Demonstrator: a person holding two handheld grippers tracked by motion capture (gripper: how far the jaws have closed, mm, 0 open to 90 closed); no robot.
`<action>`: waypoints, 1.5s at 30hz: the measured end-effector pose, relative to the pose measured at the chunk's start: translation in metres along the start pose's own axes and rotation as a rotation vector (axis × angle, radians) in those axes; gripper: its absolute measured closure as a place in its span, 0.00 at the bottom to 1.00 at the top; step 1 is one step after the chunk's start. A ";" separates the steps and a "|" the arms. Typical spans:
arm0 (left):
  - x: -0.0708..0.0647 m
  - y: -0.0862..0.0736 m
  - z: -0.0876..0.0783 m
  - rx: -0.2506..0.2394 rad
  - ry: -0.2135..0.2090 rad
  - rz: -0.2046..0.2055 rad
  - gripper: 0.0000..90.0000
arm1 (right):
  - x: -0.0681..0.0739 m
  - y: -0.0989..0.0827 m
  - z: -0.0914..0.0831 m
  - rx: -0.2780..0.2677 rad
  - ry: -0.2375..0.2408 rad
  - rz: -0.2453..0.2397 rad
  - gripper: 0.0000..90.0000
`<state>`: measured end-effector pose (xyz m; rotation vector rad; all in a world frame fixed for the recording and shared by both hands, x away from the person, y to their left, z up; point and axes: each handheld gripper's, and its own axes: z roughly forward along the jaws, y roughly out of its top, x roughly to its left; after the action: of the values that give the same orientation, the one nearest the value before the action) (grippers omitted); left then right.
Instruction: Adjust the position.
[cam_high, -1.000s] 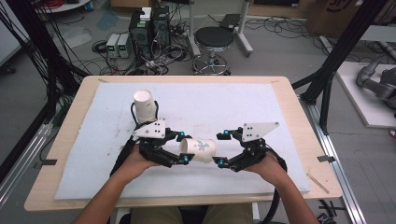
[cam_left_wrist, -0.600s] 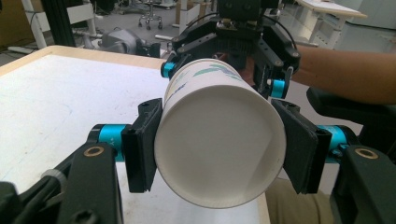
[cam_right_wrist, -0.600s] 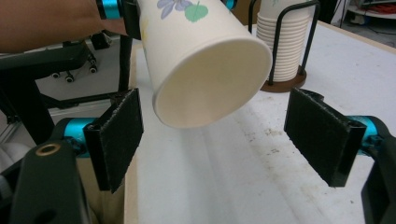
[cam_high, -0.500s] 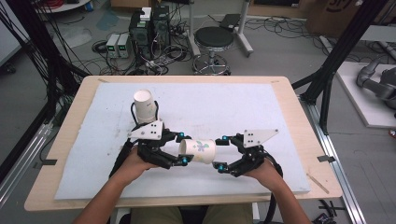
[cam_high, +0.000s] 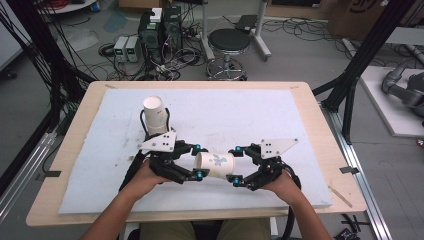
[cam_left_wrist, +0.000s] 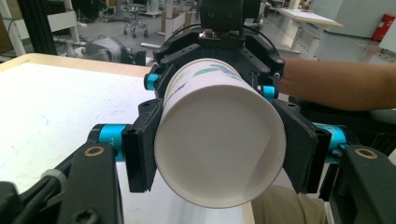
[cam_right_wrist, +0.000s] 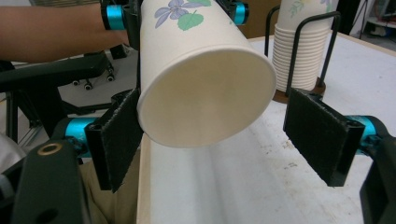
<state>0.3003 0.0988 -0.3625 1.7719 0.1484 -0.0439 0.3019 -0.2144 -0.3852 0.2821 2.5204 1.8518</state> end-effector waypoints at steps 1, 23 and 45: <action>0.000 0.000 0.000 -0.004 -0.002 -0.005 0.42 | 0.000 0.000 0.001 -0.002 0.003 -0.006 0.24; -0.002 -0.010 0.004 0.019 0.036 -0.085 0.26 | -0.003 -0.003 -0.002 -0.077 0.076 0.038 0.39; -0.008 -0.002 -0.008 0.177 0.116 -0.049 0.16 | -0.007 0.030 -0.009 0.180 0.010 -0.021 0.39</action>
<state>0.2918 0.1062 -0.3619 1.9479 0.2796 0.0110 0.3117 -0.2157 -0.3550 0.2459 2.6888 1.6256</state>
